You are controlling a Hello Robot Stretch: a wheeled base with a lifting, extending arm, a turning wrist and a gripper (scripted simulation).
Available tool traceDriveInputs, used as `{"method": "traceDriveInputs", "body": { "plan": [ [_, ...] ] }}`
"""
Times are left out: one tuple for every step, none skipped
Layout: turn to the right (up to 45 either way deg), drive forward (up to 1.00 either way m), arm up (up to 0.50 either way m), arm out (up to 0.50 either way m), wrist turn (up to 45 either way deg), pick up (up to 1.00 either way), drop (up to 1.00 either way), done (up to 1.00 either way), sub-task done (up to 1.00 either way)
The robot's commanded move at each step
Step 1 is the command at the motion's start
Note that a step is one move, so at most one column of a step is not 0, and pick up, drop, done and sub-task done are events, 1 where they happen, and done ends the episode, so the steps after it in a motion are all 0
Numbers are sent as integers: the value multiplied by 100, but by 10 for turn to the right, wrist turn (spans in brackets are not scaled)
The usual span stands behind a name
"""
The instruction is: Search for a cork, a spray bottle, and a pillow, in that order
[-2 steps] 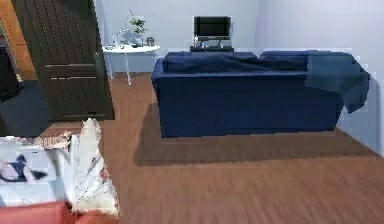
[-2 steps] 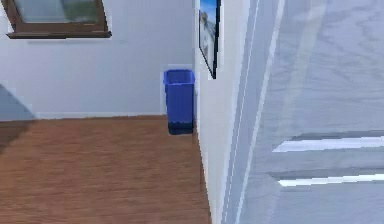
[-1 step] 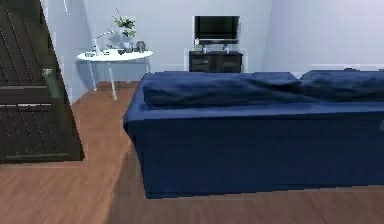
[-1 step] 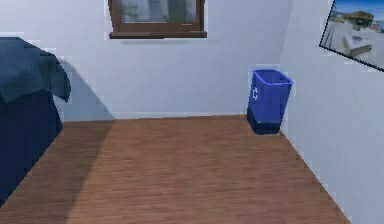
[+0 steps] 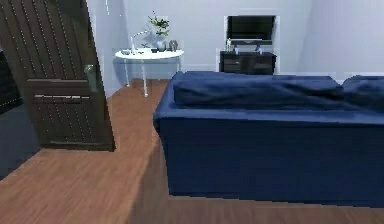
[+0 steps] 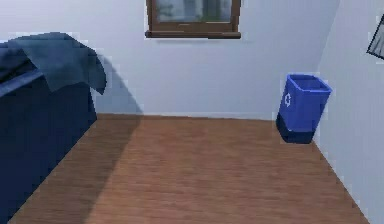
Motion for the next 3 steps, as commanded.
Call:
{"method": "traceDriveInputs", "body": {
  "plan": [
    [-30,0,0,0,0,0,0,0,0],
    [0,20,0,0,0,0,0,0,0],
    [-450,0,0,0,0,0,0,0,0]
  ]
}}
